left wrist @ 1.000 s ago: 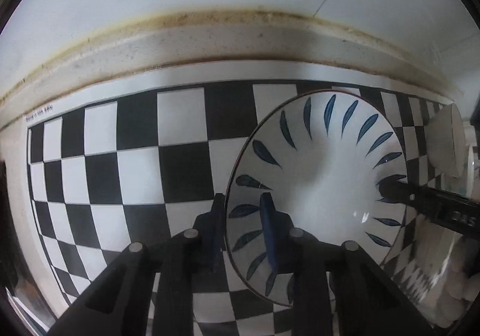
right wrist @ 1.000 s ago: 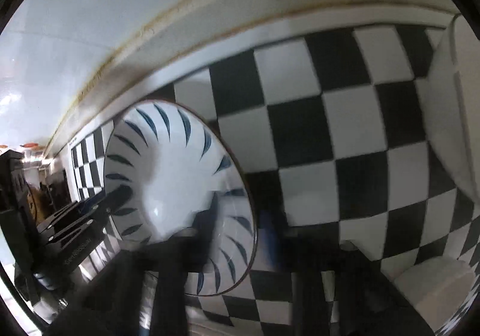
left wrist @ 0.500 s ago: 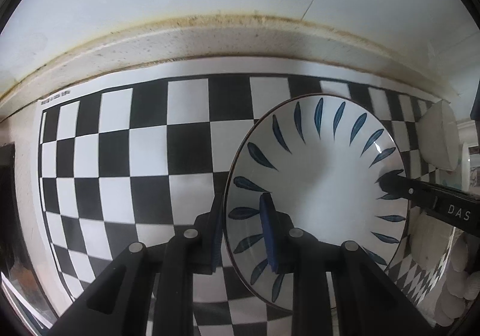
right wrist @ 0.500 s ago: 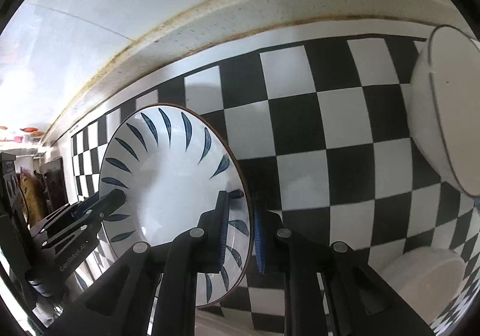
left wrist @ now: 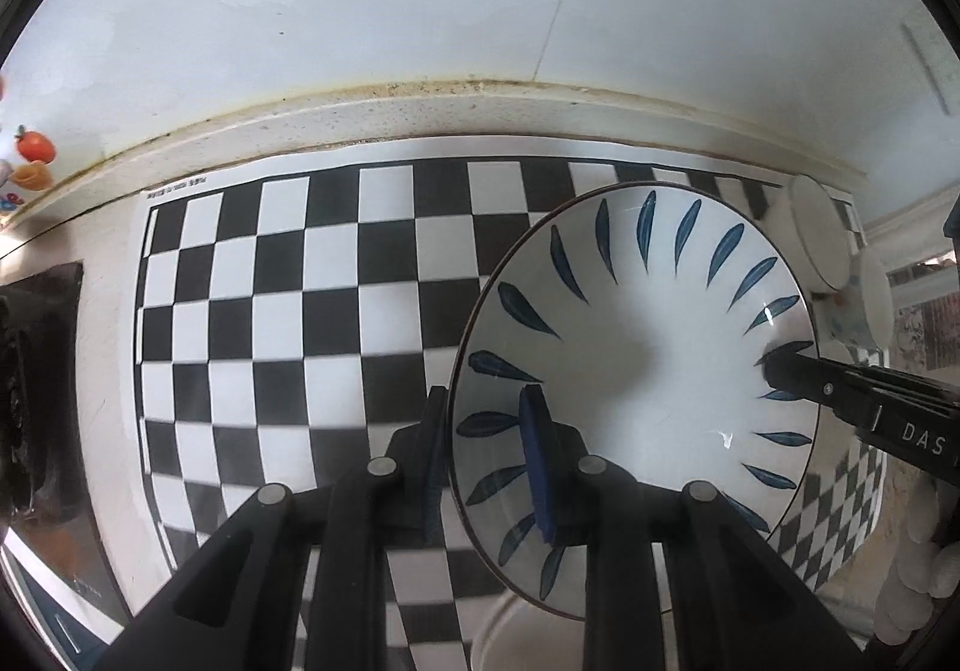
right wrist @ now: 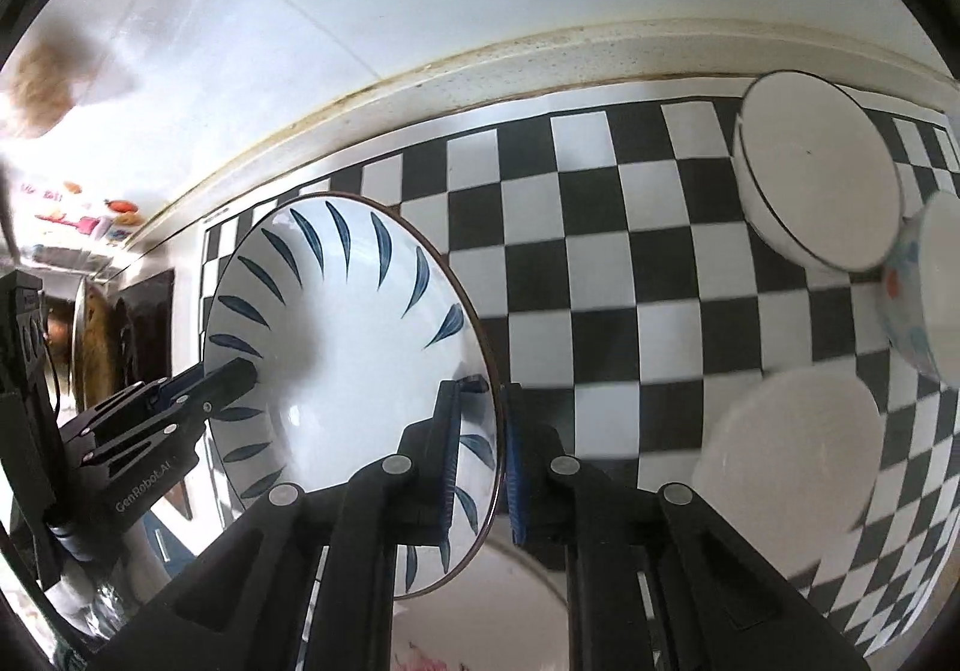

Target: Organize plates and bowls

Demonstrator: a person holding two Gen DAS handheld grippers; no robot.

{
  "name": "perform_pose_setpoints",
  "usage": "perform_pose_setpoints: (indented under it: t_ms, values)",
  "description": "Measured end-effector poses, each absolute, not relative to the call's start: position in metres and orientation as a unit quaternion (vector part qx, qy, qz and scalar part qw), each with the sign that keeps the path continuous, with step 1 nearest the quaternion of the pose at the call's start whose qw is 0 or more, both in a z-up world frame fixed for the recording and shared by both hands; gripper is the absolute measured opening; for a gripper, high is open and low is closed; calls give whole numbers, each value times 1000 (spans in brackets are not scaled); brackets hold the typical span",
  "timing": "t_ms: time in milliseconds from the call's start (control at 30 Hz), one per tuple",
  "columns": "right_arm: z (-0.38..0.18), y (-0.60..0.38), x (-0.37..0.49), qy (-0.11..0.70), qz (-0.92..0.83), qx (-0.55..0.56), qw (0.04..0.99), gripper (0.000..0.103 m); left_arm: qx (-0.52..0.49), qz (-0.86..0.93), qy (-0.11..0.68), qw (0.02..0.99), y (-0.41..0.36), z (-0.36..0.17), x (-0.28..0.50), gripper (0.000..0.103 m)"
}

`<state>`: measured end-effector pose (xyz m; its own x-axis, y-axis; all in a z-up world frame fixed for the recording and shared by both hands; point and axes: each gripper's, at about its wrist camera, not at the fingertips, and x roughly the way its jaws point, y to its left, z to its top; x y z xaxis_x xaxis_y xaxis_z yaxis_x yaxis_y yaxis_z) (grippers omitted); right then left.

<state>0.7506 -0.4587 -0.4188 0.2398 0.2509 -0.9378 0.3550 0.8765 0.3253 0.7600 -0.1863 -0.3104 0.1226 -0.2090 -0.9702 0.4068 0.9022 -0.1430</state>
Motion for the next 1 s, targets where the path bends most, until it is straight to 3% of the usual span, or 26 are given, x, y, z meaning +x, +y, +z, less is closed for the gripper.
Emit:
perform_pose_setpoints:
  t_ms: [467,1000]
  values:
    - [-403,-451,673,597,-20,246,764,15,81,-208,612,759,-159,-280,677,21]
    - [-433,-433,617,629,-13,256,734,15,110,-199,648,727,-156,-323,621,21]
